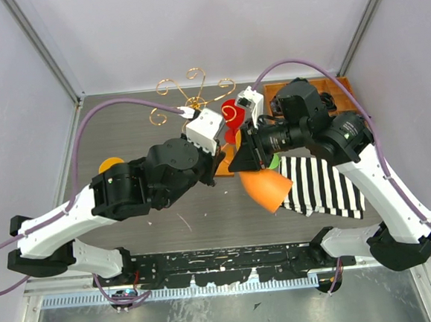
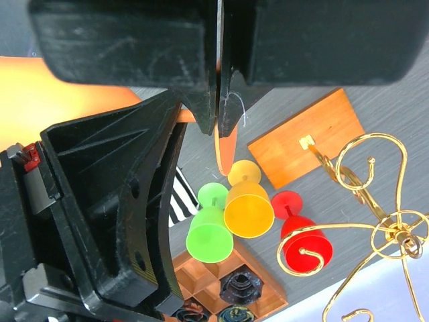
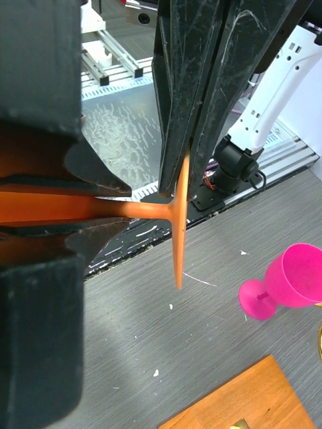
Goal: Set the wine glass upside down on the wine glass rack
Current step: Turn the wine glass upside down at the wine rack.
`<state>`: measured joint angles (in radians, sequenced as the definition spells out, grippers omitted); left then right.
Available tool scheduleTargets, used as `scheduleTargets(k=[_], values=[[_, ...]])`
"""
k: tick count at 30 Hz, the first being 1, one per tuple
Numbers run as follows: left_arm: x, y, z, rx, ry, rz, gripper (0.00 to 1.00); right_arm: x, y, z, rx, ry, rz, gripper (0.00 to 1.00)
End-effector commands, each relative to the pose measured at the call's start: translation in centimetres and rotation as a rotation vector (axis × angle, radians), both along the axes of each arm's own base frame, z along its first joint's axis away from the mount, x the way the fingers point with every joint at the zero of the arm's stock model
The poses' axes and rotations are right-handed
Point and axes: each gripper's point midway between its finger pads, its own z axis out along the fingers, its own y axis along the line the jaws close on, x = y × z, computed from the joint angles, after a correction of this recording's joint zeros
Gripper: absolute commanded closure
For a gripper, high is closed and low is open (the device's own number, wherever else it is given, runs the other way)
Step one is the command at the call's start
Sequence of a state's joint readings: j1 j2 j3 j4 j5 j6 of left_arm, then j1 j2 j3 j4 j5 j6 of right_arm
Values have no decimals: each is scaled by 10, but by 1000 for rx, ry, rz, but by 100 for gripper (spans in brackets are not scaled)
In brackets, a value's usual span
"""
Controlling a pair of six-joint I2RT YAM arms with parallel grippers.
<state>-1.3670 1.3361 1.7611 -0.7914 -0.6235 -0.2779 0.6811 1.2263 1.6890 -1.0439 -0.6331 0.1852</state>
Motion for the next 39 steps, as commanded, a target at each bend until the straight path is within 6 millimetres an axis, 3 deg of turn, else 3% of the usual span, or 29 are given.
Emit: scheduleTargets(k=[1, 5, 8, 9, 13, 24, 26, 28, 32, 34, 39], values=[[5, 5, 13, -41, -36, 29, 100, -8, 3, 9, 38, -17, 44, 88], [5, 8, 13, -50, -42, 31, 100, -5, 4, 7, 39, -20, 35, 99], [6, 8, 11, -51, -61, 21, 95, 0, 5, 8, 46, -37, 18, 99], [3, 15, 21, -82, -73, 10, 91, 2, 6, 9, 51, -45, 10, 99], [-3, 16, 24, -108, -94, -43, 73, 8, 10, 13, 85, -64, -9, 99], [-6, 22, 26, -133, -105, -53, 57, 18, 16, 12, 160, -65, -77, 99], [-7, 26, 29, -156, -109, -58, 48, 26, 13, 11, 157, -88, -129, 100], [-9, 32, 30, -173, -112, -61, 32, 37, 6, 9, 154, -119, -212, 100], [-5, 51, 22, -165, -109, -4, 15, 54, -11, 10, 189, -205, -370, 100], [-2, 60, 17, -161, -101, 34, 0, 59, -20, 11, 205, -245, -421, 100], [3, 70, 6, -128, -94, 77, 2, 63, -38, 10, 251, -333, -514, 99]])
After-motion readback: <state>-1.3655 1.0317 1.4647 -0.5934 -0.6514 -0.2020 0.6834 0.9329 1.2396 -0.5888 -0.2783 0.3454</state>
